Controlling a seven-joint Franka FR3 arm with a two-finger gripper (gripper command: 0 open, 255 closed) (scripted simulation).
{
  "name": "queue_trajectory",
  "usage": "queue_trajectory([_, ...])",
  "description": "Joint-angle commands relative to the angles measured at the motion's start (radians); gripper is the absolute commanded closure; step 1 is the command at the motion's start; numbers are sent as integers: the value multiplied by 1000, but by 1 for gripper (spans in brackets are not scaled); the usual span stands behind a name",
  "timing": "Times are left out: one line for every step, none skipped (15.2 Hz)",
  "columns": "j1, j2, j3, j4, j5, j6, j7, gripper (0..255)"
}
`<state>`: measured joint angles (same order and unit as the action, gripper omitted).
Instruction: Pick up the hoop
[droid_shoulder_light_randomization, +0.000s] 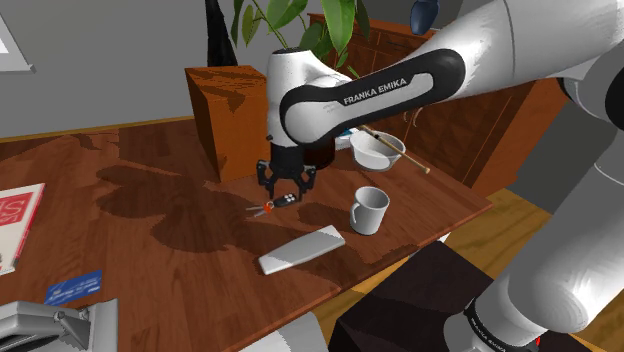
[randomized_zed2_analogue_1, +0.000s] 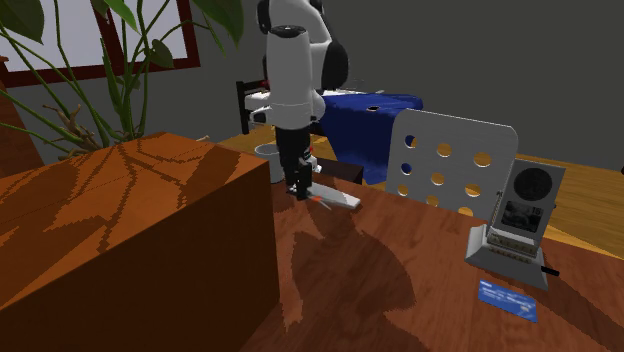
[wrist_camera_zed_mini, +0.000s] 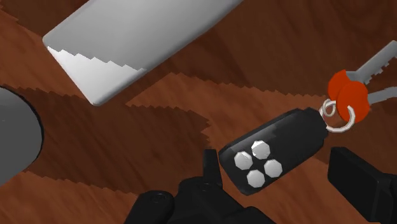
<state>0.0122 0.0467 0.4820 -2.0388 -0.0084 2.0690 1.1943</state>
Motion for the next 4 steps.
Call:
queue_trajectory([-1, -10, -1, 19, 5, -28, -5, 255])
queue_trajectory([-2, -15, -1, 28, 8, -41, -6, 255])
queue_trajectory([-2, -16, -1, 29, 8, -43, -7, 255])
queue_trajectory([-2, -16, -1, 29, 8, -43, -6, 255])
